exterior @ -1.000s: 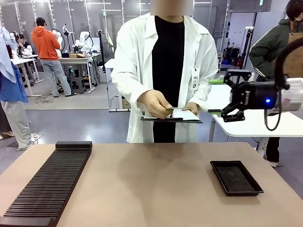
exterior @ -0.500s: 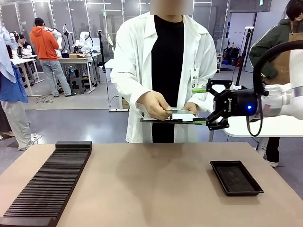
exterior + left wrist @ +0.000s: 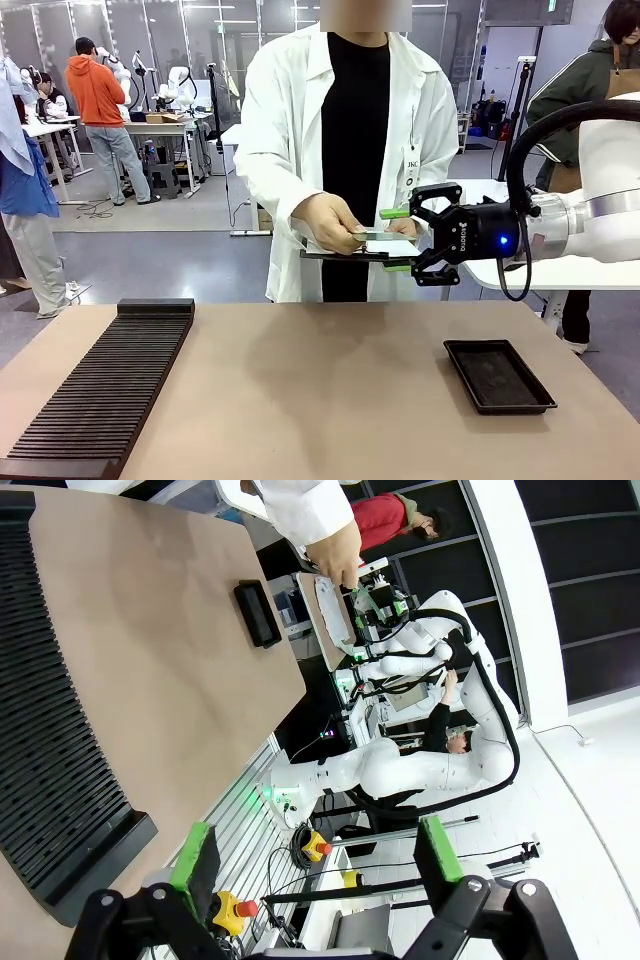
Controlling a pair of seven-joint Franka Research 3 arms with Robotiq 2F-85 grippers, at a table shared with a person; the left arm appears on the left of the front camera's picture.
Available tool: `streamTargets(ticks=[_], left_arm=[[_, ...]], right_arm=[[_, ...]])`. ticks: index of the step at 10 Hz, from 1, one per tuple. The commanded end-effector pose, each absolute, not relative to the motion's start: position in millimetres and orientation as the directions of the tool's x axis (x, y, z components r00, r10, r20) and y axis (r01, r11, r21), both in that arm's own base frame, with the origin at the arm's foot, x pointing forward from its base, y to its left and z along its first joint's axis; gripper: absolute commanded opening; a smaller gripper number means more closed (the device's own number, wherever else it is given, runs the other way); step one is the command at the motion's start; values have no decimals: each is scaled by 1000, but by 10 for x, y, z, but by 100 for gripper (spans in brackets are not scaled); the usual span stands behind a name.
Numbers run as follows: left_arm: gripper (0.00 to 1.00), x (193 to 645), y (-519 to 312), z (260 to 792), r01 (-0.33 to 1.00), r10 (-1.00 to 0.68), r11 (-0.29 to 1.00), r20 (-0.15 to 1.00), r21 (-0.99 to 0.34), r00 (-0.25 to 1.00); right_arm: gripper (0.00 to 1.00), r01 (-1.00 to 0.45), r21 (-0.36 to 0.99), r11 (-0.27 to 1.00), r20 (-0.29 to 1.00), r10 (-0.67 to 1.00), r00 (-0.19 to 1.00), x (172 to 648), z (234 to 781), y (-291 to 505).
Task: Inspect the PCB.
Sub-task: Pick up the Blank PCB that the human is holding.
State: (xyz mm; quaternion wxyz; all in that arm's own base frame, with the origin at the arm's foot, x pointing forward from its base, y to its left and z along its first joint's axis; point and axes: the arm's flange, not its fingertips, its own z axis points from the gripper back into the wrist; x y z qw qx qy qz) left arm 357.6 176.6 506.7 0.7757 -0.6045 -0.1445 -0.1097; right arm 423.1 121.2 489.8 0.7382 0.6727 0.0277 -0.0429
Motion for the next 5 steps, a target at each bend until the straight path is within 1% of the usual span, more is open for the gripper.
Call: streamTargets(ticks=[1,2,3,5], left_arm=[[100,3570,1771,5085,345,-1,231,354,-910,935],[100,3570,1771,5085,345,-1,231,354,-910,935],[100,3570,1771,5085,345,-1,231,354,-910,935],[100,3570,1771,5085,345,-1,231,354,-910,935]], right_arm=[[0,90,994,66,-89,-14,996,4277,4931,1228],[26,89,994,65,-89,-17,996,4278,4929,1227],[0,89,994,65,-88,-19,996,4277,4928,1229],[0,92,994,63,-91,-25,996,4286,4923,1223]])
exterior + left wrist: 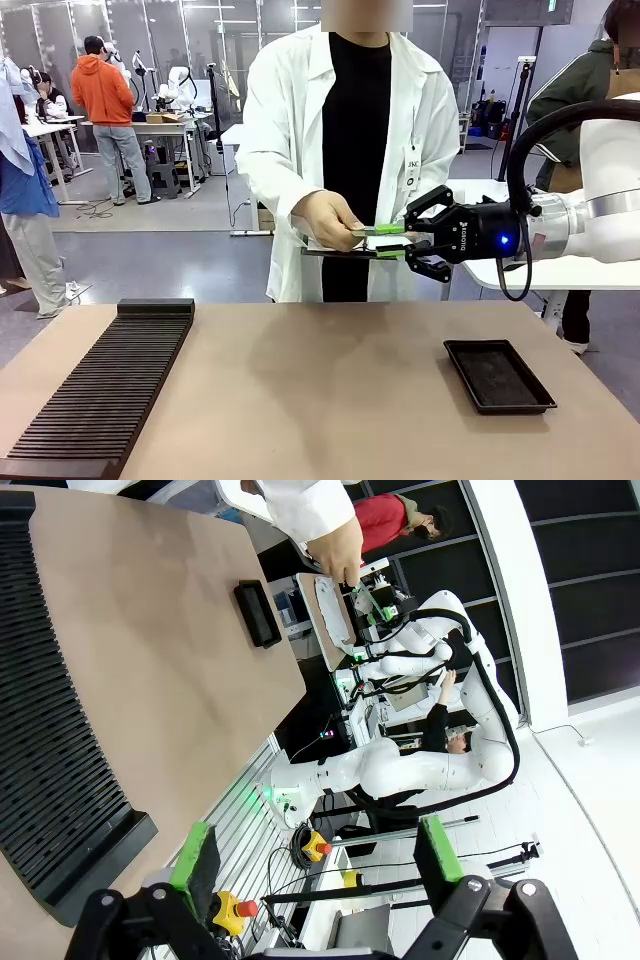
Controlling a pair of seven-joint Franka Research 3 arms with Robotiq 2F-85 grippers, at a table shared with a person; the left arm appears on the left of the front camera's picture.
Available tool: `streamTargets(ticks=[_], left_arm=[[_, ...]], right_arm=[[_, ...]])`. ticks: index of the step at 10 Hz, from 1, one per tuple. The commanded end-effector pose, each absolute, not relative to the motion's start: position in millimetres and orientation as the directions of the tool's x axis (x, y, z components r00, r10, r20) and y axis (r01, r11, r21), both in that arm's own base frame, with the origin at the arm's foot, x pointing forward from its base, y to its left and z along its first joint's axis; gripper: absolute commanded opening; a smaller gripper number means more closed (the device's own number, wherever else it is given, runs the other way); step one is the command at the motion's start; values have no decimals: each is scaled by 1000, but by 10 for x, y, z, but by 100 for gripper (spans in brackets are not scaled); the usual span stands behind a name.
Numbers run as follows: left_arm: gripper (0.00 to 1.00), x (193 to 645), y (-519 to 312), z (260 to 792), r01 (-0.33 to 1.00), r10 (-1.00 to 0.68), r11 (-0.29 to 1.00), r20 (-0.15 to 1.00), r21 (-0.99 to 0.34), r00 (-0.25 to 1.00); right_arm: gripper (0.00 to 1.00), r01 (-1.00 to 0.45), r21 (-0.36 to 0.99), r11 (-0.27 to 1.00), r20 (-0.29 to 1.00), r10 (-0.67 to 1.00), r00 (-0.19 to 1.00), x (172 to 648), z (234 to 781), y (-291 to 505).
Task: Inspect the PCB.
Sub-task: Pick up the Blank PCB that the human is holding.
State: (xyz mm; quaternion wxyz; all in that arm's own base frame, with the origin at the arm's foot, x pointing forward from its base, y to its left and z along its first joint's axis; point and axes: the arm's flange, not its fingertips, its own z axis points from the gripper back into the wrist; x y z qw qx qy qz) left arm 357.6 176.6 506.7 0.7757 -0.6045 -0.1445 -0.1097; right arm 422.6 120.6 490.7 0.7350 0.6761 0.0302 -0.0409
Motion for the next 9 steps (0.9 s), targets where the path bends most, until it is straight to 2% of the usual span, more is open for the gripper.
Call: streamTargets(ticks=[1,6,7,9], left_arm=[[100,3570,1771,5085,345,-1,231,354,-910,935],[100,3570,1771,5085,345,-1,231,354,-910,935],[100,3570,1771,5085,345,-1,231,354,-910,935],[100,3570,1771,5085,345,-1,231,354,-910,935]], right_arm=[[0,94,994,62,-93,-27,995,4301,4916,1219],[0,127,991,38,-126,-39,991,4354,4808,1118],[0,117,990,77,-115,-25,993,4257,4848,1186],[0,117,990,77,-115,-25,993,4257,4848,1186]])
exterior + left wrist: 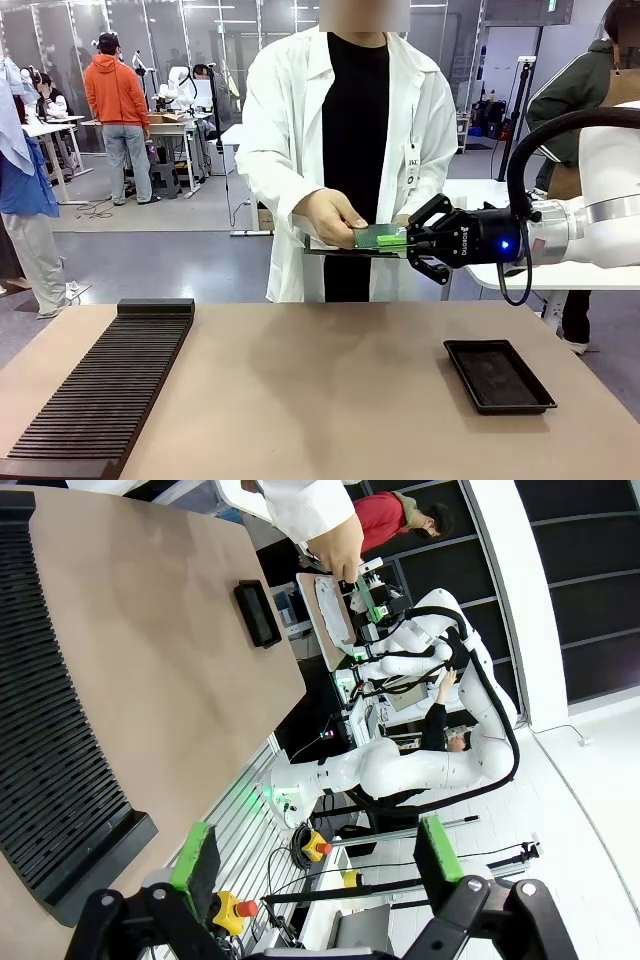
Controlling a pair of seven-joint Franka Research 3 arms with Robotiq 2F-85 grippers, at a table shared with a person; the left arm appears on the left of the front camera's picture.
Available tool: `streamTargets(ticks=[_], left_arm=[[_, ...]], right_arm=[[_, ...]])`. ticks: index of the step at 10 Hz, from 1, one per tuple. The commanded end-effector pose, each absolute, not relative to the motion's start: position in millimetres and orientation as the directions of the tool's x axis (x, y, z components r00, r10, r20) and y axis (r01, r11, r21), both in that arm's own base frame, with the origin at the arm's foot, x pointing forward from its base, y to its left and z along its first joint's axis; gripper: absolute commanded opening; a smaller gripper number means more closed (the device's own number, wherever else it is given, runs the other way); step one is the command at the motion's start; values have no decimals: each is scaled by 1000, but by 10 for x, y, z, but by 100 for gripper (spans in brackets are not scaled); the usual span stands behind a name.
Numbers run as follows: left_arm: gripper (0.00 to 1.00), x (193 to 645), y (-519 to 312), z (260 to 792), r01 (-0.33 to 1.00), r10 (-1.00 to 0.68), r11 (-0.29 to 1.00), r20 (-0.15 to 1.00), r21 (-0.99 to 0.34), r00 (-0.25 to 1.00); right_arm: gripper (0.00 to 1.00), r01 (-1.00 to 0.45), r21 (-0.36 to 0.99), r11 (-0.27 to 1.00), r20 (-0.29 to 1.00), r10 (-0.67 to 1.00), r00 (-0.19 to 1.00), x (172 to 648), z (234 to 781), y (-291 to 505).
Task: Inspect the PCB.
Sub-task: Pick up the Blank PCB that the human is holding, then place the Blank PCB in the ESD tray.
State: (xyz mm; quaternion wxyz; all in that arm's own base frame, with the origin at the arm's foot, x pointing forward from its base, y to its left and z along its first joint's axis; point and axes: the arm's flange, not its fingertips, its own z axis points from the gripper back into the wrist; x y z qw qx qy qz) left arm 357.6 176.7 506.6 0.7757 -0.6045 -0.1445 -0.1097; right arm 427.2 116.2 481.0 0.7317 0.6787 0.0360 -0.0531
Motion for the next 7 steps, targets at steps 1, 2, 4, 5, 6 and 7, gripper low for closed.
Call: streamTargets(ticks=[1,2,4,5,6,7], left_arm=[[100,3570,1771,5085,345,-1,231,354,-910,935],[100,3570,1771,5085,345,-1,231,354,-910,935],[100,3570,1771,5085,345,-1,231,354,-910,935],[100,3570,1771,5085,345,-1,231,354,-910,935],[100,3570,1771,5085,345,-1,231,354,-910,935],[100,3570,1771,5085,345,-1,231,354,-910,935]], right_arm=[[0,117,990,77,-115,-25,993,4257,4848,1186],[0,117,990,77,-115,-25,993,4257,4848,1186],[0,117,990,77,-115,-25,993,4257,4848,1186],[0,117,990,77,-115,-25,993,4257,4848,1186],[0,117,990,77,-115,-25,993,4257,4848,1186],[0,117,990,77,-115,-25,993,4257,4848,1186]])
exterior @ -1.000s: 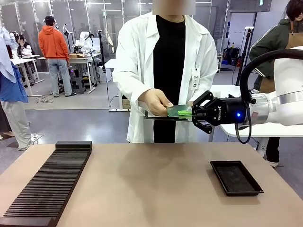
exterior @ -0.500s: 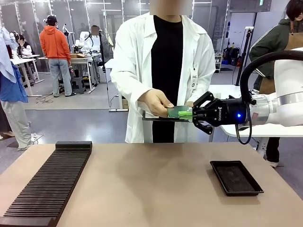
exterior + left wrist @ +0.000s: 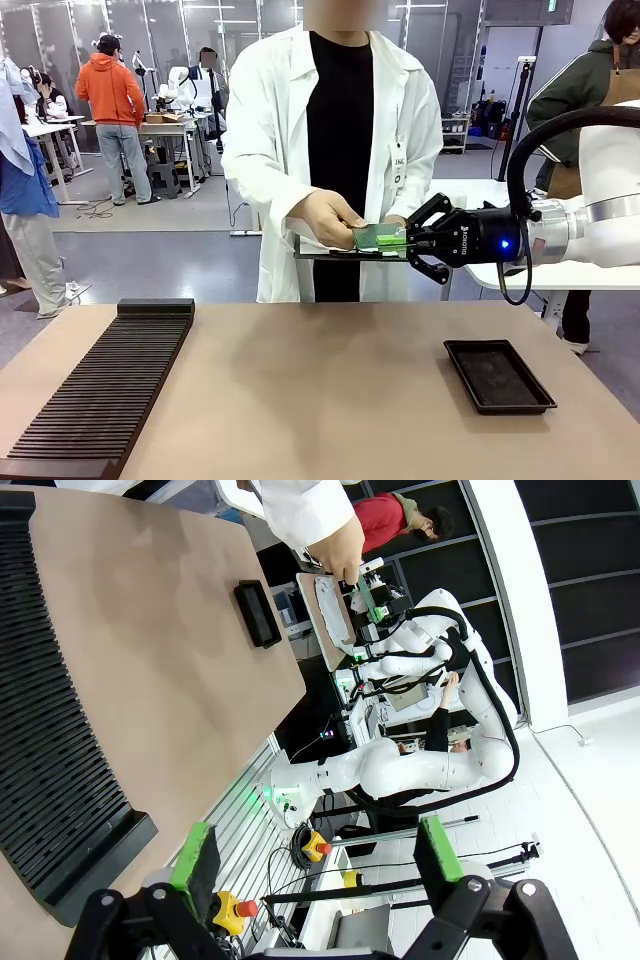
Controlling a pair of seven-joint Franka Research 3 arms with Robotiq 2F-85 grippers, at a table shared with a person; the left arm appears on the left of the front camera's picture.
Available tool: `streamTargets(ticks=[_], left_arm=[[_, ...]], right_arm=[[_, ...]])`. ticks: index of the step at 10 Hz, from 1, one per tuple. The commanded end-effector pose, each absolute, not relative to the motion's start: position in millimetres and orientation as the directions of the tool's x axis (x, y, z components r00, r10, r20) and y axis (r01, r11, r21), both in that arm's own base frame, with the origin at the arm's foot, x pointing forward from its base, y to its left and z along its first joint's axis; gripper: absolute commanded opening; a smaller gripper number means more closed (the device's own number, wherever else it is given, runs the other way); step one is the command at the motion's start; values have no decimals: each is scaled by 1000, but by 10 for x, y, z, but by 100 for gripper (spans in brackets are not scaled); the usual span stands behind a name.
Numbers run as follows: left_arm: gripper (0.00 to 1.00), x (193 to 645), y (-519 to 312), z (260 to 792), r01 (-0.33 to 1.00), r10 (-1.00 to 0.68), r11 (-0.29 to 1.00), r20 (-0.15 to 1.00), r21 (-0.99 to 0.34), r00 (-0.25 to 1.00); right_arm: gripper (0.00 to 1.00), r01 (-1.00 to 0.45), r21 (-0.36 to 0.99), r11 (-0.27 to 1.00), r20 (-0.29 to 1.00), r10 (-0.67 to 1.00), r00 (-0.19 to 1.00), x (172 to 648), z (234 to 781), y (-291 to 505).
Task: Inspect the PCB.
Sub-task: Place the Blank PCB in the ESD tray.
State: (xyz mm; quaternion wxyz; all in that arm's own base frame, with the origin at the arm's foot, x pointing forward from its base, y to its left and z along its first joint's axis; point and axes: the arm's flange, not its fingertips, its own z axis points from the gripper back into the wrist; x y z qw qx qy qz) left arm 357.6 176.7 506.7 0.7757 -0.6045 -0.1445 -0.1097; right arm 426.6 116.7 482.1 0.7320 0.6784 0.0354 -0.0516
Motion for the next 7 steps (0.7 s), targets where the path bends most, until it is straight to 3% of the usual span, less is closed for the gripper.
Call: streamTargets(ticks=[1,7], left_arm=[[100,3570,1771,5085,345,-1,231,354,-910,935],[100,3570,1771,5085,345,-1,231,354,-910,935]], right_arm=[[0,117,990,77,-115,-25,993,4257,4848,1186],[0,117,990,77,-115,-25,993,4257,4848,1186]])
